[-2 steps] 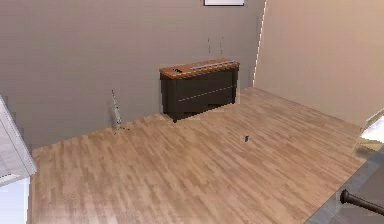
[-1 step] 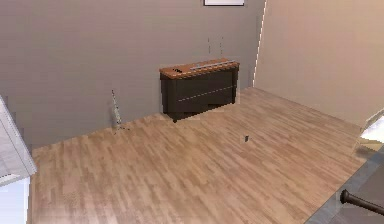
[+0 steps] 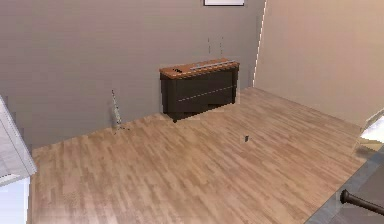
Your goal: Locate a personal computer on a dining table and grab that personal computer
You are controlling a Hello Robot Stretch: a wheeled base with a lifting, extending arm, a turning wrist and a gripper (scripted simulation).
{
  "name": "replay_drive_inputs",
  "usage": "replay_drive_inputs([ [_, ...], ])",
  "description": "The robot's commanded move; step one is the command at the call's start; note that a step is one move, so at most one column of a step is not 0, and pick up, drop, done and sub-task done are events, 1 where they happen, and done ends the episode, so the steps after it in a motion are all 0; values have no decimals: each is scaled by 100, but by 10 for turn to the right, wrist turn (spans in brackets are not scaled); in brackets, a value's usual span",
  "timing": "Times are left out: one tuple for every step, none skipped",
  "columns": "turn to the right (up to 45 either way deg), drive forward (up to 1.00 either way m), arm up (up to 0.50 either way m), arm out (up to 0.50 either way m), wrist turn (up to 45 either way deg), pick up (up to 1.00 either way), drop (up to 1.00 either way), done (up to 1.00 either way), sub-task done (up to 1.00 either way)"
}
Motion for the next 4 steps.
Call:
replay_drive_inputs([
  [0, 0, 0, 40, 0, 0, 0, 0, 0],
  [0, 0, 0, 0, 450, 0, 0, 0, 0],
  [0, 0, 0, 0, 450, 0, 0, 0, 0],
  [0, 0, 0, 0, 450, 0, 0, 0, 0],
])
